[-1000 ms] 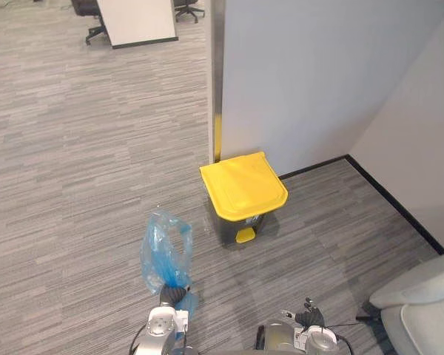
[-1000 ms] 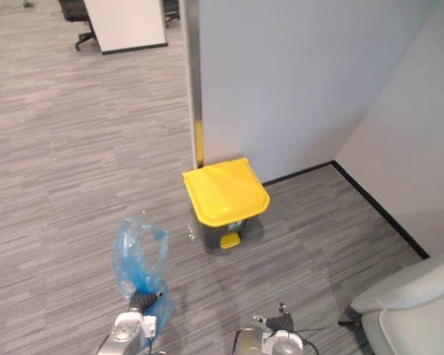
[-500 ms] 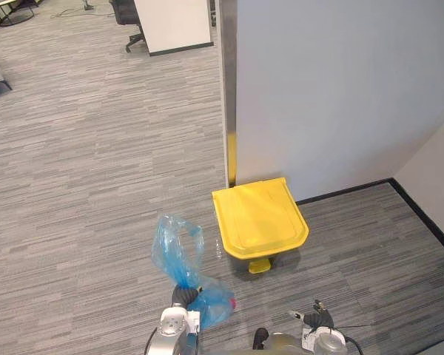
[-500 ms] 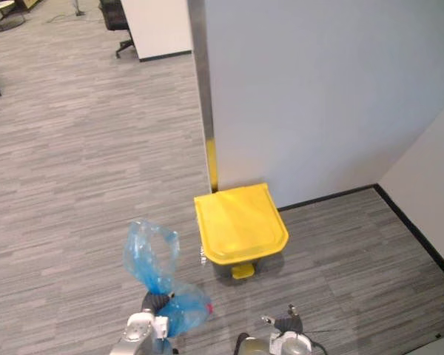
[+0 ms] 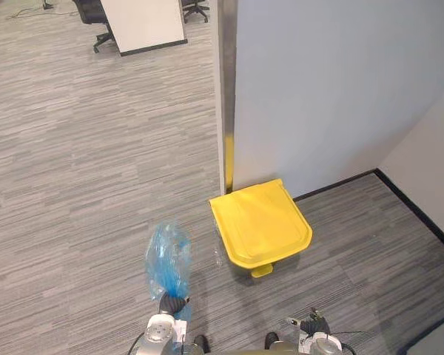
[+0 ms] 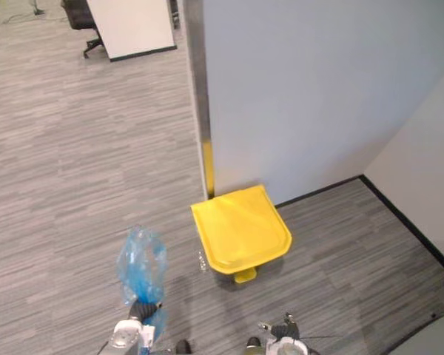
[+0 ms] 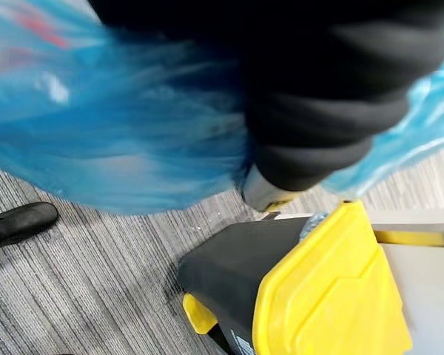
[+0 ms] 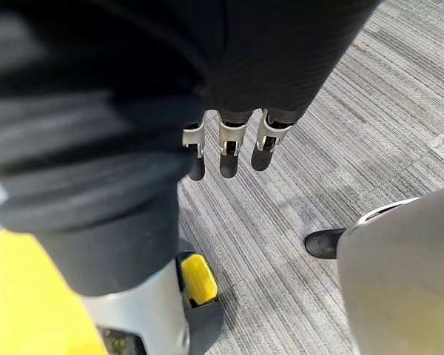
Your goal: Gather rubbish on tea table into small bin, then transfer packed bag to large trash can.
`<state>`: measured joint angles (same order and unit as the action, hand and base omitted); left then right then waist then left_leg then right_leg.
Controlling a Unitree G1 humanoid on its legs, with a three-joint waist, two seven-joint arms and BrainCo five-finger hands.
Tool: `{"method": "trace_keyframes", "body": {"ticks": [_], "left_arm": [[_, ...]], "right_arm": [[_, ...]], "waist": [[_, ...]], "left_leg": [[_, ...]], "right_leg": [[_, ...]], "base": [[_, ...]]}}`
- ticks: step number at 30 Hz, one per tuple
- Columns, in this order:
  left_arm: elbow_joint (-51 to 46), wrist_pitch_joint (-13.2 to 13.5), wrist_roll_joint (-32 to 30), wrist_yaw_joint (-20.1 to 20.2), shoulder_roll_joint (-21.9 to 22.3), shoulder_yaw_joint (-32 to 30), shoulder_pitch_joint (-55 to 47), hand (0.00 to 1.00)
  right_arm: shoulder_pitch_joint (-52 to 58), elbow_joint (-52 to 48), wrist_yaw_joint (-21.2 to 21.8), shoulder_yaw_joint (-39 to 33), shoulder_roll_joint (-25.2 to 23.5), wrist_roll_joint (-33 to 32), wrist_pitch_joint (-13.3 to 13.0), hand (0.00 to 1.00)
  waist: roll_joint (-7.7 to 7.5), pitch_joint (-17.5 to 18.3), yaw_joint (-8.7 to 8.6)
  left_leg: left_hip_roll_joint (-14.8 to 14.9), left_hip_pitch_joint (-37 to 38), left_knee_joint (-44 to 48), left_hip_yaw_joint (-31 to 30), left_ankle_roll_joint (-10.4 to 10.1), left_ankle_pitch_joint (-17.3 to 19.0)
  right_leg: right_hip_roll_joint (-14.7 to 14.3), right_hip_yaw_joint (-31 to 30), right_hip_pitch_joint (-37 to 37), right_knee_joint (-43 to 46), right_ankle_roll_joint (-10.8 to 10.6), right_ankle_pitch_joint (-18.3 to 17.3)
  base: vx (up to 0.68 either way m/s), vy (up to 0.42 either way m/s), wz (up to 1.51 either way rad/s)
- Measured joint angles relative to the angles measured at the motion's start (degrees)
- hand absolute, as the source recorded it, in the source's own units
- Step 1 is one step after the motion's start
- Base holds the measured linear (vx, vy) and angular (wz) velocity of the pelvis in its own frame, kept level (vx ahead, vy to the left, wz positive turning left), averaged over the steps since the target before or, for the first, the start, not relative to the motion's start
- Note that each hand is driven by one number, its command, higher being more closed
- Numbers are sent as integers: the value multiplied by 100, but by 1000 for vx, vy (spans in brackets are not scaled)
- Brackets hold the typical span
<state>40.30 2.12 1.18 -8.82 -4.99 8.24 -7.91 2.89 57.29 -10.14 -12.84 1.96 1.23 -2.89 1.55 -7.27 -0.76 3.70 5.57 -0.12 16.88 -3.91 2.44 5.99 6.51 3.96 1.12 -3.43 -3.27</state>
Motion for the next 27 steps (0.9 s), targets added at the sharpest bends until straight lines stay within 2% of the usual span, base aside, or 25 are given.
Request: {"method": "trace_keyframes", "body": {"ticks": [4, 6, 7, 8, 9, 10, 11, 12, 13, 14, 15, 16, 17, 18, 21, 24, 27], "left_arm": [[48, 9, 1, 4, 104, 4, -45, 100], [48, 12, 2, 6, 131, 6, -55, 100], [48, 12, 2, 6, 143, 6, -41, 100], [38, 13, 2, 5, 167, 0, -18, 100], [40, 14, 2, 2, 158, 0, 4, 100], [41, 14, 3, 2, 109, 2, 31, 100], [-10, 14, 4, -4, 142, -44, 94, 100], [-8, -2, 3, -32, 136, -82, 70, 100], [-3, -6, 4, -82, 129, -115, 44, 100], [-4, -6, 4, -101, 123, -132, 54, 100], [-38, 4, 3, -102, 85, -163, 110, 100], [-162, 27, 1, -106, 11, -170, 156, 100], [-142, 35, 1, -122, 115, -181, 226, 100], [-110, 24, 1, -118, 235, -209, 260, 100], [-134, 37, -5, -104, 393, -208, 283, 100], [-142, 119, -85, -97, 456, -208, 281, 100], [-122, 110, -118, -88, 494, -206, 265, 100]], "right_arm": [[-104, 33, -1, 39, 76, 3, 5, 0], [-140, 31, -2, 40, 88, 3, 4, 0], [-125, 30, -6, 30, 69, 3, 5, 0], [-177, -59, -1, -195, 45, -122, -19, 0], [-189, -72, -2, -234, 24, -129, -26, 0], [-193, -97, -10, -240, -70, -121, -42, 0], [-173, -130, -20, -258, -43, -121, -60, 0], [-215, -165, -4, -243, -90, -128, -36, 0], [-195, -305, -28, -242, -141, -127, -41, 0], [-202, -331, -50, -222, -153, -124, -43, 0], [-192, -372, -93, -206, -258, -122, -43, 0], [-133, -383, -126, -212, -395, -121, -50, 0], [-150, -456, -124, -178, -351, -117, -45, 0], [-203, -472, -133, -113, -292, -108, -6, 0], [-86, -704, -135, -5, -197, -116, -1, 0], [18, -731, -126, -2, -205, -114, 2, 0], [170, -883, -110, 36, -206, -97, 9, 0]], "waist": [[23, -1, 19], [15, -25, 21], [-50, -86, 19], [-157, -284, 17], [-200, -280, -11], [-257, -282, -34], [-374, -462, -33], [-401, -550, 91], [-347, -610, 94], [-337, -609, 65], [-418, -597, 56], [-819, -627, 76], [-667, -687, 67], [-538, -792, 167], [-259, -658, 93], [-216, -549, 127], [-176, -517, 124]], "left_leg": [[70, 45, -96, 20, 0, 3], [41, 57, -97, -1, 47, 54], [-46, 81, -112, -29, 144, 179], [-234, 329, -290, -380, 157, 476], [-284, 387, -387, -471, 170, 543], [-489, 465, -284, -602, 314, 703], [-373, 325, 290, -485, 424, 830], [-309, 338, 611, -469, 455, 832], [-128, 311, 878, -459, 362, 930], [-55, 312, 902, -474, 361, 969], [-95, 308, 778, -512, 326, 993], [-389, 185, 1385, -500, 237, 1064], [-217, 104, 1931, -370, 173, 1353], [-22, 170, 2108, -199, 116, 1765], [290, 271, 2120, -390, -81, 1930], [428, 444, 1886, -419, -181, 1952], [553, 752, 1596, -464, -359, 1860]], "right_leg": [[-76, -167, -234, 310, 10, 3], [-32, -243, -507, 844, -18, -186], [118, -246, -656, 1327, -196, -344], [314, -275, -1216, 2828, -336, -415], [359, -280, -1413, 3198, -292, -303], [538, -254, -1711, 3557, -393, -215], [629, -175, -1775, 3624, -353, -456], [644, -82, -1772, 3406, -273, -519], [503, 62, -1795, 2939, -218, -460], [448, 89, -1794, 2579, -271, -374], [435, 87, -1795, 1844, -364, -336], [741, 91, -1795, 1163, -392, -592], [625, 115, -1773, 1148, -400, -151], [552, 71, -1821, 1403, -423, 75], [170, -22, -1683, 1457, -346, 176], [16, 17, -1652, 1544, -188, 283], [-99, 106, -1604, 1858, 106, 333]], "base": [[-33, -22, -25], [-113, 23, -22], [-191, 25, 4], [-170, 22, 13], [-113, 12, 33], [47, 67, 36], [-14, 16, 20], [-26, -21, 8], [-92, -77, 10], [-2, -51, 42], [125, -40, 55], [220, -63, 49], [262, -31, 4], [198, -60, -18], [199, -121, 13], [178, -98, 13], [184, -73, 15]]}}
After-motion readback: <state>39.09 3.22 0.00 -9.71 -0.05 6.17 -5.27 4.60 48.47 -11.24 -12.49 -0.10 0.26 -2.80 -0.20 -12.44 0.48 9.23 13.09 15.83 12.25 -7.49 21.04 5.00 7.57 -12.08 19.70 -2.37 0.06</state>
